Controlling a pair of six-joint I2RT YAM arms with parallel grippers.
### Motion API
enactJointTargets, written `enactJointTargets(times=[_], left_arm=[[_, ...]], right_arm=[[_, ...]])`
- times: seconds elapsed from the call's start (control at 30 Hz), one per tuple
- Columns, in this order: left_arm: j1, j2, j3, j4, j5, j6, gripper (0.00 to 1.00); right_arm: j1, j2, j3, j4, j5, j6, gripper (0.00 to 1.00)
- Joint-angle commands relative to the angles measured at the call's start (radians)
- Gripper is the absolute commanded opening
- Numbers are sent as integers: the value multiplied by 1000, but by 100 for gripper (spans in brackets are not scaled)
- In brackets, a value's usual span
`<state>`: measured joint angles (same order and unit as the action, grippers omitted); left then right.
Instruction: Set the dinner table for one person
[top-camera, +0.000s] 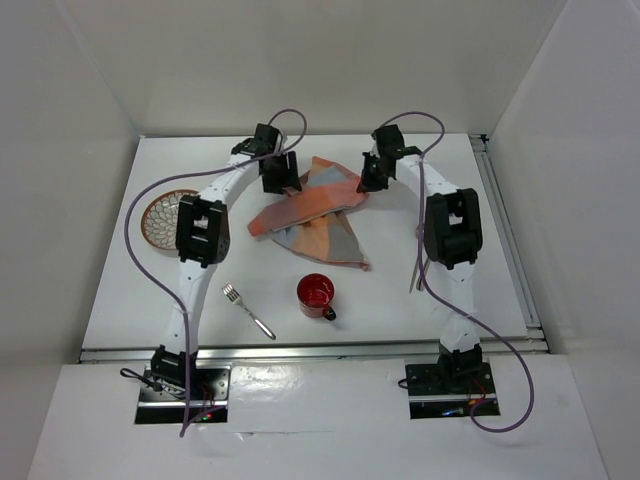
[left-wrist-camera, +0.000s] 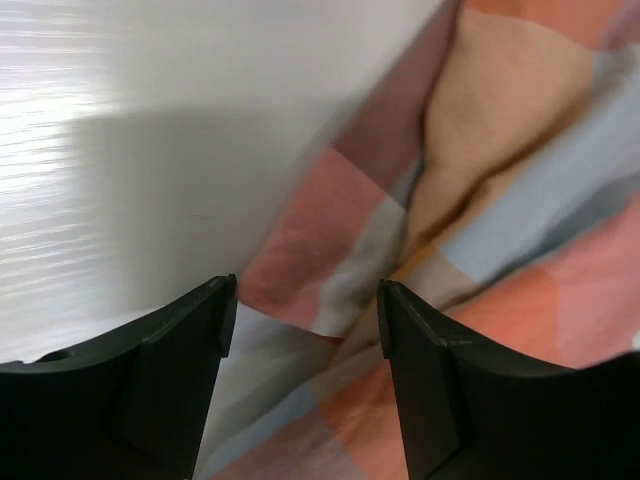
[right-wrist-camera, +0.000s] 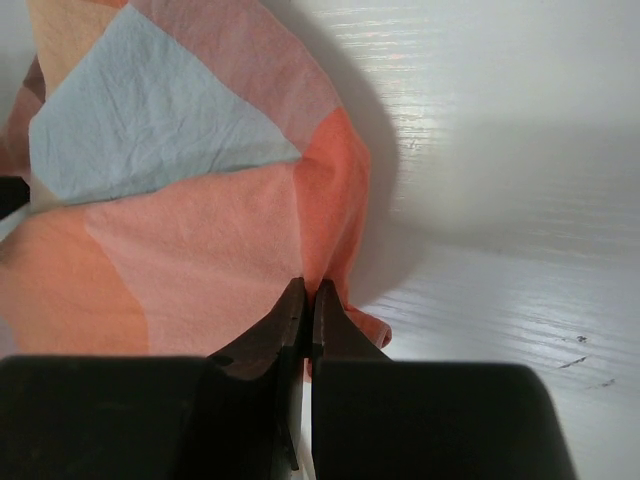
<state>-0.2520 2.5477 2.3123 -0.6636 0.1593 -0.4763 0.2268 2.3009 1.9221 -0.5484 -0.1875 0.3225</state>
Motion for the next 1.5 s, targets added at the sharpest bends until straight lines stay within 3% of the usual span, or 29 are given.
enactJointTargets(times=[0.0, 0.07, 0.1, 0.2, 0.57, 1.07, 1.27, 1.47], left_arm=[[-30, 46, 16, 18, 106, -5, 72], [-30, 60, 48, 18, 117, -19, 53], [-30, 72, 48, 18, 117, -31, 32], [-4, 53, 70, 18, 91, -50, 0], [161, -302, 59, 87, 23, -50, 0], [171, -759, -152, 104, 52, 10, 0], [201, -1064, -411, 79, 51, 42, 0], [220, -1224, -517, 4, 42, 74, 0]], right_arm=[[-14, -60, 6, -13, 0, -14, 0], [-14, -60, 6, -13, 0, -14, 0], [-14, -60, 6, -13, 9, -14, 0], [-14, -69, 31, -39, 10, -26, 0], [-110, -231, 230, -154, -10, -146, 0], [-110, -469, 239, -153, -58, -137, 0], [-90, -695, 66, -172, -35, -171, 0], [-72, -868, -63, -193, 25, -180, 0]])
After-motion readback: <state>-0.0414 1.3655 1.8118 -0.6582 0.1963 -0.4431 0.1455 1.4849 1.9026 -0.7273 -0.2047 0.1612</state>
